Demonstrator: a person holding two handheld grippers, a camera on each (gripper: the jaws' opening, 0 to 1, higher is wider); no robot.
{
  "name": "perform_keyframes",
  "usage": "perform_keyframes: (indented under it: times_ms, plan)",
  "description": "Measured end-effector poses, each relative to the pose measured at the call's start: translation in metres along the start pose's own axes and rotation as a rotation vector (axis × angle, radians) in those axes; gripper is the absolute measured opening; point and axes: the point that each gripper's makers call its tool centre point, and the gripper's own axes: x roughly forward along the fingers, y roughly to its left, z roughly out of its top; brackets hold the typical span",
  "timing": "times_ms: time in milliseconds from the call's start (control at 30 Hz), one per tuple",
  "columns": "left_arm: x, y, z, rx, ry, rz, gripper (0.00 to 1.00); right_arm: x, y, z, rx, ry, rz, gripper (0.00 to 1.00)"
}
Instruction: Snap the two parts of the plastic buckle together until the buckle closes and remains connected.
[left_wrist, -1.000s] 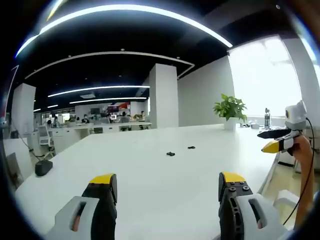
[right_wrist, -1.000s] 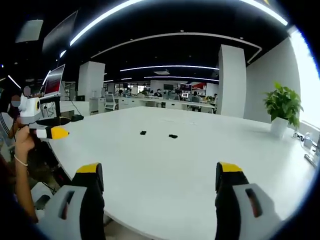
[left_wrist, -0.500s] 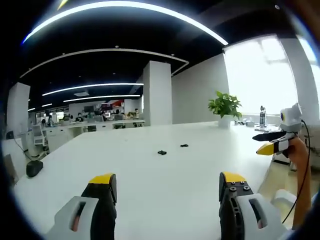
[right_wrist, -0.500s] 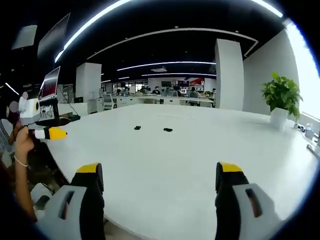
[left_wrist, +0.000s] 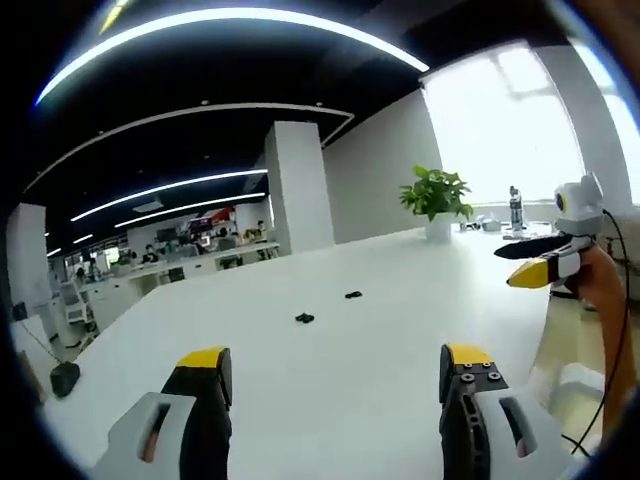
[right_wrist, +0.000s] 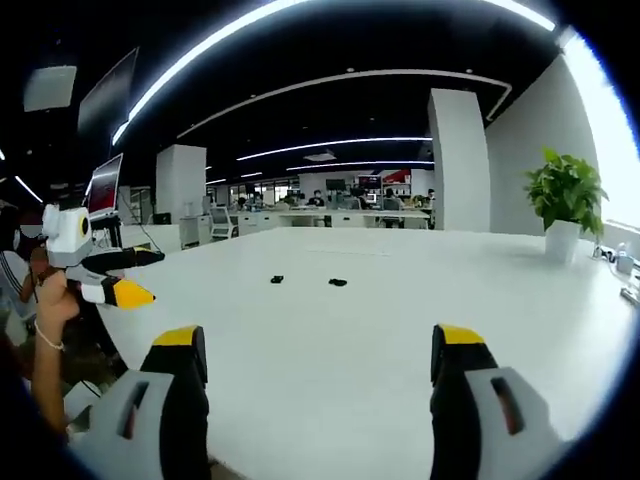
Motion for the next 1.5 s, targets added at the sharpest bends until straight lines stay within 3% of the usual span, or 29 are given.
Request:
perform_keyframes:
  times_ms: [400, 733, 900, 1033, 1333, 1500]
  plan:
    - [0.019, 0.013, 0.002, -0.02, -0.003, 0.005, 0.86, 0.023, 0.003, -0.007, -0.014, 0.039, 0.041, 0.93]
    - [0.034, 0.021, -0.006, -0.049, 0.024, -0.02, 0.86, 0.041, 0.009, 0.002, -0.059, 0.049, 0.081, 0.92]
    - [0.048, 0.024, -0.005, -0.044, 0.039, -0.032, 0.86, 0.057, 0.014, 0.006, -0.09, 0.062, 0.142, 0.91]
    - [0.055, 0.029, 0.0, 0.021, 0.032, 0.0, 0.86, 0.068, 0.009, 0.007, -0.102, 0.079, 0.154, 0.91]
    - [0.066, 0.028, 0.005, 0.029, 0.017, -0.037, 0.86, 0.086, -0.009, 0.01, -0.048, 0.037, 0.154, 0.87]
    - [0.074, 0.039, 0.011, 0.036, 0.005, -0.032, 0.86, 0.098, -0.021, 0.004, -0.047, 0.081, 0.128, 0.87]
